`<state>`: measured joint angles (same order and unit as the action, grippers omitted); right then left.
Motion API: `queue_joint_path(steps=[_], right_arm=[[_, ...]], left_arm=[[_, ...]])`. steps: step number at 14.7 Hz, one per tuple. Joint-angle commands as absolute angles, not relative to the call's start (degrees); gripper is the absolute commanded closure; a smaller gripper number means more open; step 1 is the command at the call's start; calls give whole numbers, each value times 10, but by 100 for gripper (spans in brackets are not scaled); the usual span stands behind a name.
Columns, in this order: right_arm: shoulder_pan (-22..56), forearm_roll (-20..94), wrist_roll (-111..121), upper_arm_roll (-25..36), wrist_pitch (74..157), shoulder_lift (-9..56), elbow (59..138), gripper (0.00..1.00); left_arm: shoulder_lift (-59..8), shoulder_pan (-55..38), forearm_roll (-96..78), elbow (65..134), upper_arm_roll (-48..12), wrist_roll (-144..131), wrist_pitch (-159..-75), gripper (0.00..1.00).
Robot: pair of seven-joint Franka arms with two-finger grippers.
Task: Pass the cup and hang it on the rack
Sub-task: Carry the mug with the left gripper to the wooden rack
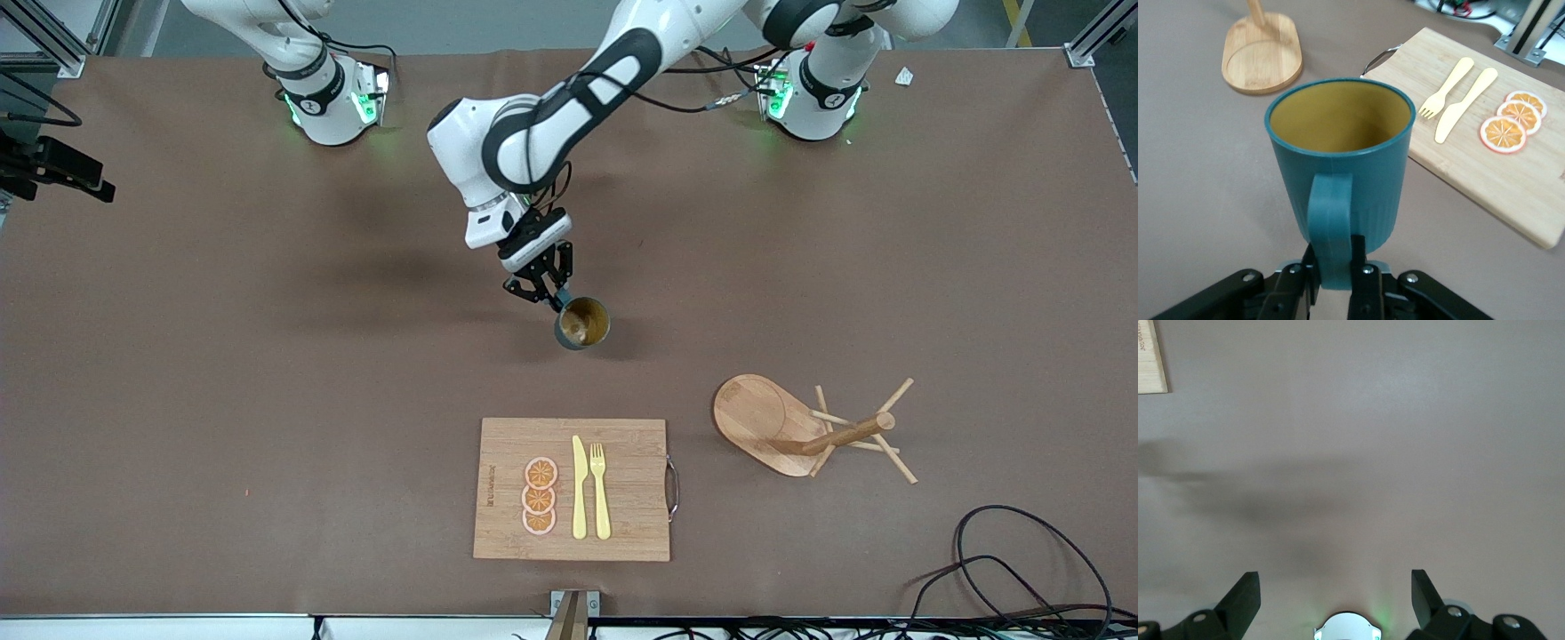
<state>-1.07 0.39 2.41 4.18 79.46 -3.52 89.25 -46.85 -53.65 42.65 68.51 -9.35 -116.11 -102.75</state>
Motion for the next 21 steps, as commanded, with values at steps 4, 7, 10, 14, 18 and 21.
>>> queue_joint_path(steps=[4,7,10,14,18,21], right_arm=[[-11,6,25,41,808,-56,908,0],[-14,7,25,41,808,-55,905,0],[-14,8,24,41,807,-55,905,0],[-13,8,24,40,806,-55,905,0],[-13,8,24,40,807,-55,905,0],[-13,8,25,40,807,-55,905,0]], left_arm=[[-332,-431,178,707,-96,-1027,-1055,99],[-281,-362,44,707,-96,-956,-1055,98],[-252,-281,-78,707,-96,-855,-1054,99],[-244,-170,-250,709,-96,-734,-1048,98],[-251,-77,-399,720,-95,-644,-1006,98],[-273,-21,-491,732,-94,-590,-970,99]])
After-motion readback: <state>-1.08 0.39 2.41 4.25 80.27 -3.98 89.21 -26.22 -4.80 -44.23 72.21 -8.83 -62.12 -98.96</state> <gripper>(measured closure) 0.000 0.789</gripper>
